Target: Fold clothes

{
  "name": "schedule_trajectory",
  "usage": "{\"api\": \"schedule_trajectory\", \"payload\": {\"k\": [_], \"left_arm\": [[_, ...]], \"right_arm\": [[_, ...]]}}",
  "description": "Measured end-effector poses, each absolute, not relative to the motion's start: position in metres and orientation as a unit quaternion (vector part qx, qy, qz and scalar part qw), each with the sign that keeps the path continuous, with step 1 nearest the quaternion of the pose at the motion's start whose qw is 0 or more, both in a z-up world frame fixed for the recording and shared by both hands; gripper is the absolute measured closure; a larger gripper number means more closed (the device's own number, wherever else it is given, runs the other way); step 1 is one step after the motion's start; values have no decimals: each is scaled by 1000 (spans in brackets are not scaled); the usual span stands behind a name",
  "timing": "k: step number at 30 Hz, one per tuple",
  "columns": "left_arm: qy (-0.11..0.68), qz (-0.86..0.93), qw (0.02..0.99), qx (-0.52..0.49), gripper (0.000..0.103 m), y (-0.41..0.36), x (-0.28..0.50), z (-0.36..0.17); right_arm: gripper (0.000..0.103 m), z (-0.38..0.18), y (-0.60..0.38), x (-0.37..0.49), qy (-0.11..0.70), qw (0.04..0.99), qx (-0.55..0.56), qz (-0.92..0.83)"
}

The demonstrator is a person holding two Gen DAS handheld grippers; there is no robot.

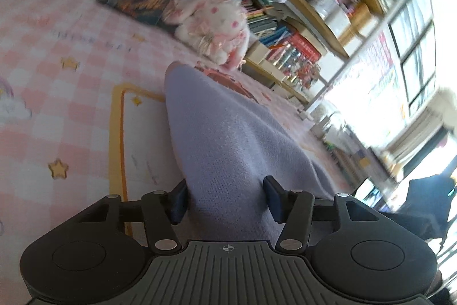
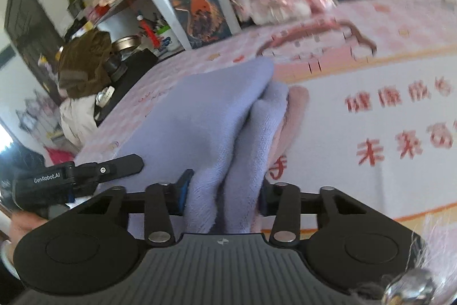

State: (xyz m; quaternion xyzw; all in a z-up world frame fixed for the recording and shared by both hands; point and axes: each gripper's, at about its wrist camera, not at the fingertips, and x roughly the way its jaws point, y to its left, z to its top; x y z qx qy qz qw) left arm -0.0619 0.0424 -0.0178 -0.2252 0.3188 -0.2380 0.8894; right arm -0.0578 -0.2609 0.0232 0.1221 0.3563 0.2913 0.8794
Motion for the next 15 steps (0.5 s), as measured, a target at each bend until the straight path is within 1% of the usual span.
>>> {"api": "schedule_trajectory", "payload": {"k": [2,3,5,7,10,12,14,15], "left_arm": [[317,-238,895,-207,48,39,-63,-14],[322,-238,890,-216,47,42,-61,-16],[334,-242,879,-240,44,50,-56,-21],[342,-246,868,-263,43,56,-53,-26],[341,-248,864,-276,42,57,-52,-30],[341,-249,861,-285,41,57,-51,-33],[341,-250,857,-294,44,57,-51,-36],[340,-250,857,-296,45,57,-51,-37]], "right_arm": [[68,26,-256,-64,349,885,94,292],[68,26,-255,-64,352,885,92,292],[64,21,-262,-59,367,875,119,293],[58,16,-270,-51,385,860,154,296],[53,10,-274,-46,396,850,177,301],[52,7,-275,-44,397,846,189,302],[53,6,-275,-43,396,844,197,304],[55,5,-275,-43,393,845,197,305]]}}
